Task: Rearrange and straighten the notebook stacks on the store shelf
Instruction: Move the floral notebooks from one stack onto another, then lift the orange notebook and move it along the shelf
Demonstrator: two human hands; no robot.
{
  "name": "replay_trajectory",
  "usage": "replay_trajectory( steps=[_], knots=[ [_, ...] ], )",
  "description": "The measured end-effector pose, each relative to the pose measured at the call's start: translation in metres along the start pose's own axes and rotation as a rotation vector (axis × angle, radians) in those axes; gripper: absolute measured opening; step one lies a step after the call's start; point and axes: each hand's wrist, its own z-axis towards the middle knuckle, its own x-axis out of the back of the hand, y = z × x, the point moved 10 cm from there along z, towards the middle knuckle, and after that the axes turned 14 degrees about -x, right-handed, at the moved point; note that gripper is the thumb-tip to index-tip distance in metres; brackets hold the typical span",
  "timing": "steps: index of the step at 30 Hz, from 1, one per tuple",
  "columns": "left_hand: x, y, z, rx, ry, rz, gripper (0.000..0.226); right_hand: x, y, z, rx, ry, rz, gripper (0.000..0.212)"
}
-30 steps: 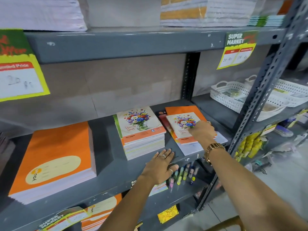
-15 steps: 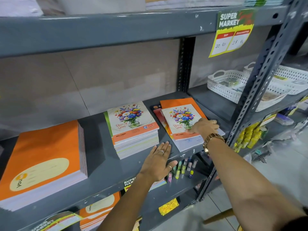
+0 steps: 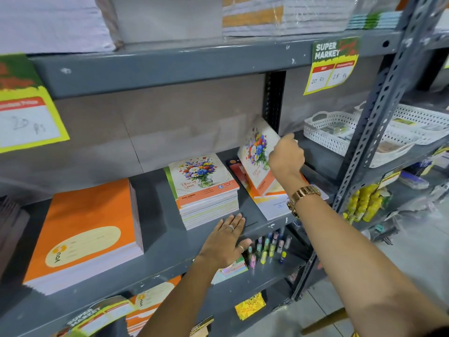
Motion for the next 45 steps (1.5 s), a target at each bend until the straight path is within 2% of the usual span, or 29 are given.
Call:
replay_trajectory(
  steps=[3, 6, 12, 17, 20, 23, 26, 29, 34, 37, 38, 39, 42, 45],
  knots=[
    [0.000, -0.007, -0.014, 0.018, -0.008, -0.011, 0.062, 0.017, -0.022, -0.015, 0.046, 0.037, 0.114, 0.034],
    [0.000, -0.017, -0.026, 0.043, -0.005, -0.032, 0.062, 0.020, -0.033, -0.025, -0.006, 0.003, 0.243, 0.031],
    [0.002, -0.026, -0.048, 0.060, 0.006, -0.032, 0.063, -0.054, -0.038, -0.039, -0.188, -0.377, 0.319, 0.037],
    [-0.001, -0.030, -0.049, 0.073, 0.011, -0.038, 0.077, -0.110, -0.037, -0.060, -0.214, -0.540, 0.278, 0.035],
    [-0.004, -0.030, -0.048, 0.056, 0.026, -0.037, 0.105, -0.122, -0.033, -0.064, -0.179, -0.491, 0.157, 0.038],
    [-0.005, -0.030, -0.047, 0.048, 0.030, -0.027, 0.114, -0.120, -0.037, -0.066, -0.101, -0.411, 0.070, 0.041],
    [-0.004, -0.029, -0.047, 0.070, 0.021, -0.029, 0.102, -0.114, -0.040, -0.064, -0.030, -0.319, -0.080, 0.048],
    [-0.002, -0.025, -0.044, 0.082, 0.015, 0.008, 0.069, -0.101, -0.044, -0.059, 0.042, -0.234, -0.188, 0.044],
    [0.002, -0.016, -0.026, 0.070, 0.039, -0.036, 0.068, -0.083, -0.017, -0.035, 0.022, -0.156, -0.167, 0.056],
    [0.005, -0.005, -0.011, 0.044, 0.040, -0.093, 0.102, -0.077, 0.013, -0.014, -0.025, -0.135, -0.202, 0.061],
    [0.004, -0.002, -0.004, 0.038, 0.038, -0.103, 0.106, -0.076, 0.026, -0.005, -0.048, -0.140, -0.217, 0.061],
    [0.004, -0.001, 0.001, 0.036, 0.037, -0.102, 0.102, -0.076, 0.039, 0.002, -0.073, -0.151, -0.239, 0.062],
    [0.004, 0.006, 0.020, 0.028, 0.030, -0.075, 0.066, -0.078, 0.077, 0.027, -0.156, -0.179, -0.301, 0.063],
    [0.005, 0.008, 0.033, 0.023, 0.032, -0.047, 0.063, -0.082, 0.106, 0.041, -0.246, -0.225, -0.336, 0.070]
  ],
)
